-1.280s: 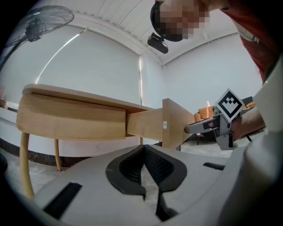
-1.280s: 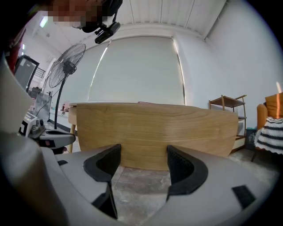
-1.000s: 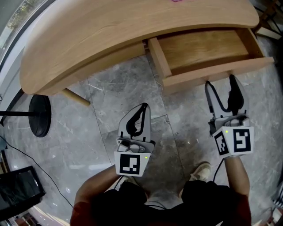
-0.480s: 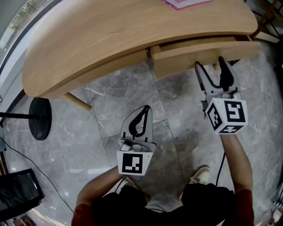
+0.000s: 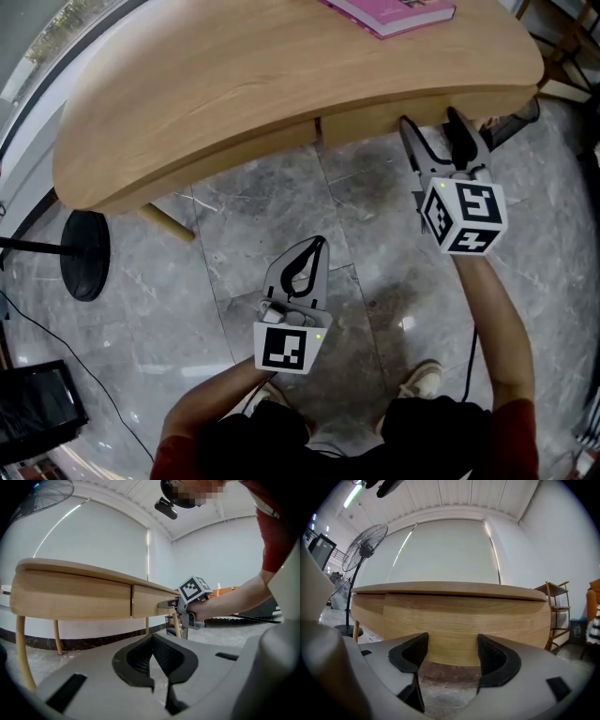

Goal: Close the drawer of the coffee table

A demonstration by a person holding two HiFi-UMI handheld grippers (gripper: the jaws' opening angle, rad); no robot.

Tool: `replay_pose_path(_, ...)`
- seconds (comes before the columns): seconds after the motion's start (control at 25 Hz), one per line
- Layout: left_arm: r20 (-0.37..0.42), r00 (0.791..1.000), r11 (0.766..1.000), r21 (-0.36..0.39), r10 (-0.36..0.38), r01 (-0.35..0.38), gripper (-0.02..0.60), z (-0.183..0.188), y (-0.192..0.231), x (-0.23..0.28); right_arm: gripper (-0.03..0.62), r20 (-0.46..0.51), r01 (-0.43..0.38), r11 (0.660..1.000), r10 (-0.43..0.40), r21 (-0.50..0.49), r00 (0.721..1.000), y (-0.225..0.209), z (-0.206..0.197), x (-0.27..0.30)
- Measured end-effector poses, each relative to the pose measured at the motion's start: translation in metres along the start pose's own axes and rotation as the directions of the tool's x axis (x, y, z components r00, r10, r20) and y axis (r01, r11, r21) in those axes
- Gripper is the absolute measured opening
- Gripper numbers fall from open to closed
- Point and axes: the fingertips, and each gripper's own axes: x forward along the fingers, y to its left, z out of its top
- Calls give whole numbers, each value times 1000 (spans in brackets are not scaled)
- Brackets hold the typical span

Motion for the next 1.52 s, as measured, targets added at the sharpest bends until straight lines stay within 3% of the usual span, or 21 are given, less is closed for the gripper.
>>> replay_pose_path(0.92,-9,1000,1000,-1,-2,2,8,-1,-2,-2,308,17,-10,1000,10,-8,1000,-2,5,19)
replay_pose_path(1.52,-23,1000,1000,0,18,-18,8,-8,5,-7,308,-79,-119,990,113,-73,990,28,-46,-33)
